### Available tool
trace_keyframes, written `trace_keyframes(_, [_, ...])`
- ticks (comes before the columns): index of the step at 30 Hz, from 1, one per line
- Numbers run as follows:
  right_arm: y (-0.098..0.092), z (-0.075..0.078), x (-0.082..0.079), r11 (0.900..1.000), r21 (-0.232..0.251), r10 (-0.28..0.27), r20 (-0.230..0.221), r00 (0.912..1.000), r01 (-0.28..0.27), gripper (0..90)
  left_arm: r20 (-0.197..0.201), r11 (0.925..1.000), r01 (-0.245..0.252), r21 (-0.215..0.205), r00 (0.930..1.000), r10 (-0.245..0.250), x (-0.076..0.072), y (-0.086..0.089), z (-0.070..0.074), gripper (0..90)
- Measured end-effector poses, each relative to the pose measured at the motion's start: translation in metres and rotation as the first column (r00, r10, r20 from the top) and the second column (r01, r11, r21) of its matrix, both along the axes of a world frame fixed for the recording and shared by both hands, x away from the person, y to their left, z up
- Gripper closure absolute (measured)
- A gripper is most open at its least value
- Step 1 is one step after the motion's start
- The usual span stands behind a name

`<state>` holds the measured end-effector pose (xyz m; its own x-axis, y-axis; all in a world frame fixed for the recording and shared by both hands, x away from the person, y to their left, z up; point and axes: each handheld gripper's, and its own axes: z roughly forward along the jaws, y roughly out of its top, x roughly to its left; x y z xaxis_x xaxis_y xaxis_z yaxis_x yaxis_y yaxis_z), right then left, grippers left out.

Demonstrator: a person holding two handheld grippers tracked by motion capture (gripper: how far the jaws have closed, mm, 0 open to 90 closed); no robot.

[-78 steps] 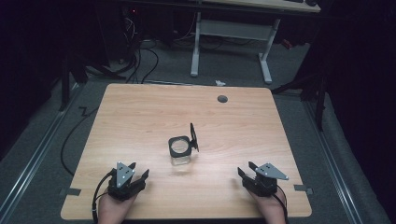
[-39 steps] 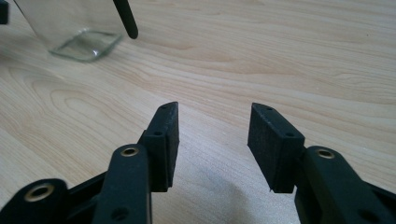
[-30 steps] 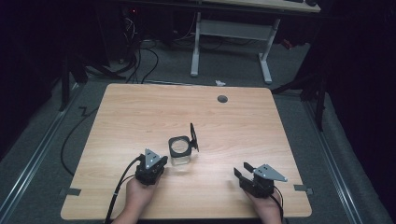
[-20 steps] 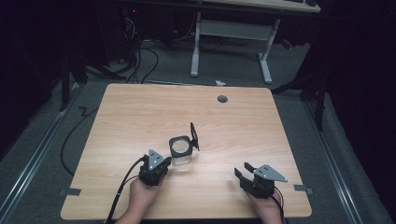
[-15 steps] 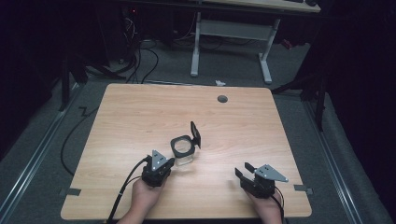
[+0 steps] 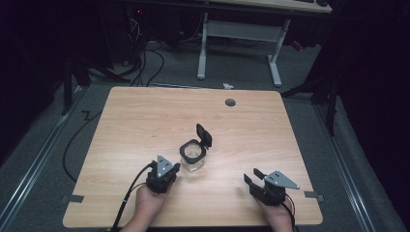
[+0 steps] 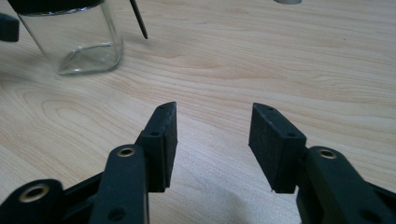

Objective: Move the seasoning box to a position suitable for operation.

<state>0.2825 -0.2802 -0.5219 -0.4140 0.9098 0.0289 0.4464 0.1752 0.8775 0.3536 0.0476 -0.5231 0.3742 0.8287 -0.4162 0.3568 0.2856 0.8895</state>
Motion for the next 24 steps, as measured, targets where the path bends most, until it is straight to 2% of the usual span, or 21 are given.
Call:
trace_keyframes(1, [0.0,0.0,0.0,1.0,0.007,0.003,-0.001,1.0,-0.003,55.1,-0.009,0.9997,-0.024,-0.004,0.9997,0.024,0.016,0.007,0.0,90.0])
trace_keyframes(2, [0.0,0.0,0.0,1.0,0.007,0.003,-0.001,1.0,-0.003,55.1,-0.009,0.9997,-0.024,-0.004,0.9997,0.024,0.016,0.007,0.0,90.0])
trace_keyframes(4, [0.0,0.001,0.0,1.0,0.007,0.008,-0.004,1.0,-0.008,57.4,-0.011,0.9996,-0.025,-0.01,0.9996,0.024,0.031,0.008,-0.001,90.0])
trace_keyframes(6, [0.0,0.0,0.0,1.0,0.005,0.009,-0.001,1.0,-0.009,57.6,-0.008,0.9999,-0.014,0.004,0.9999,0.014,0.042,0.004,-0.001,90.0])
trace_keyframes(8, [0.001,-0.001,0.001,1.0,0.009,0.015,-0.007,0.9999,-0.015,57.6,-0.017,0.9996,-0.007,-0.028,0.9998,0.007,0.054,-0.001,-0.001,90.0])
trace_keyframes(10, [0.001,-0.001,0.001,1.0,0.004,0.018,-0.01,0.9998,-0.018,57.6,-0.023,0.9993,-0.001,-0.039,0.9997,0.0,0.055,-0.002,-0.001,90.0])
trace_keyframes(11, [0.001,-0.001,0.001,1.0,0.004,0.018,-0.01,0.9998,-0.018,57.6,-0.02,0.9988,0.004,-0.05,0.9998,-0.004,0.055,-0.004,-0.001,90.0])
trace_keyframes(15, [0.001,-0.001,0.001,1.0,-0.002,0.02,-0.007,0.9998,-0.02,57.4,-0.011,0.9987,0.039,-0.032,0.9991,-0.04,0.045,-0.009,0.0,90.0])
trace_keyframes(17, [0.001,-0.001,0.001,1.0,0.004,0.017,-0.009,0.9998,-0.017,57.4,-0.006,0.9981,0.043,-0.043,0.999,-0.044,0.041,-0.009,0.001,90.0])
trace_keyframes(18, [0.0,-0.001,0.001,1.0,0.006,0.015,-0.009,0.9998,-0.015,57.3,-0.002,0.9972,0.053,-0.054,0.9986,-0.053,0.034,-0.01,0.003,90.0])
trace_keyframes(20, [0.0,-0.001,0.001,1.0,0.008,0.015,-0.011,0.9998,-0.015,57.3,0.002,0.9972,0.058,-0.047,0.9983,-0.058,0.03,-0.011,0.002,90.0])
trace_keyframes(21, [0.001,-0.001,0.0,1.0,0.01,0.017,-0.016,0.9997,-0.016,57.3,-0.002,0.9958,0.073,-0.056,0.9973,-0.073,0.02,-0.014,0.002,90.0])
trace_keyframes(22, [0.001,-0.001,0.0,1.0,0.01,0.017,-0.016,0.9997,-0.016,57.3,-0.002,0.9958,0.073,-0.056,0.9973,-0.073,0.02,-0.014,0.002,90.0])
trace_keyframes(23, [0.002,-0.002,0.001,1.0,0.009,0.021,-0.019,0.9996,-0.021,57.1,0.004,0.9946,0.085,-0.059,0.9963,-0.085,0.01,-0.017,0.001,90.0])
trace_keyframes(24, [0.002,-0.002,0.001,1.0,0.009,0.021,-0.019,0.9996,-0.021,57.1,0.004,0.9946,0.085,-0.059,0.9963,-0.085,0.01,-0.017,0.001,90.0])
